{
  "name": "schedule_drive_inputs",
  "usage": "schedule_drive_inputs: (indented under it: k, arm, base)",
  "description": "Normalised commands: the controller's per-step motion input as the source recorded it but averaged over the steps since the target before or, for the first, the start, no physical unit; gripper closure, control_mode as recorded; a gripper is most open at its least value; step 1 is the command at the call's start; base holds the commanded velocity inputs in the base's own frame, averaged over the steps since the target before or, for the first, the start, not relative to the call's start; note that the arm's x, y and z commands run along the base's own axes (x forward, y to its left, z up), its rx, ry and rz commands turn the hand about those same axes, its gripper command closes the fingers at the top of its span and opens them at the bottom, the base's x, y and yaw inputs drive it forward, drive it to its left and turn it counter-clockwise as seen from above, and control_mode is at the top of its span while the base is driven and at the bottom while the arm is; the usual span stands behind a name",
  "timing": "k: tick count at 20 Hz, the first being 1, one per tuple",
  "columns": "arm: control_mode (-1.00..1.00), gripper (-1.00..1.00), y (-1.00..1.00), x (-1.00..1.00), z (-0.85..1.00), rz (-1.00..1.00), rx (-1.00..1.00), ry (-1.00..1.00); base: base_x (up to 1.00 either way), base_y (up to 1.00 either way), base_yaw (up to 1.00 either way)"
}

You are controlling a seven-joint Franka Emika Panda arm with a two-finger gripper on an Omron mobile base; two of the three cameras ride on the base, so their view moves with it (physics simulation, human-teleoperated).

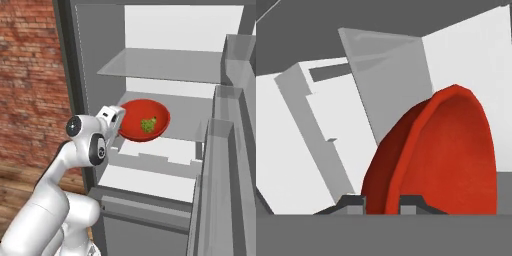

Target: Move the glass cup from next to the sink to the open cabinet. Then, move the bowl with the broccoli to the fridge to clear the area for faucet cleaning.

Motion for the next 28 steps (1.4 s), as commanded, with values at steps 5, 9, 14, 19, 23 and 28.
schedule_drive_inputs:
  k: [5,9,14,19,23,28]
  arm:
    - [-1.00,1.00,-0.08,0.48,0.01,0.00,0.00,0.00]
    - [-1.00,1.00,-0.35,0.54,0.00,0.05,0.00,0.01]
    - [-1.00,1.00,-0.35,0.63,0.00,0.07,0.00,0.02]
    - [-1.00,1.00,-0.22,0.41,-0.18,0.08,-0.01,0.05]
    - [-1.00,1.00,-0.11,0.28,-0.33,0.07,-0.01,0.11]
    - [-1.00,1.00,-0.14,0.45,-0.06,0.03,0.00,0.06]
  base:
    - [0.00,0.00,0.00]
    - [0.00,0.00,0.00]
    - [0.00,0.00,0.00]
    - [0.00,0.00,0.00]
    - [0.00,0.00,0.00]
    - [0.00,0.00,0.00]
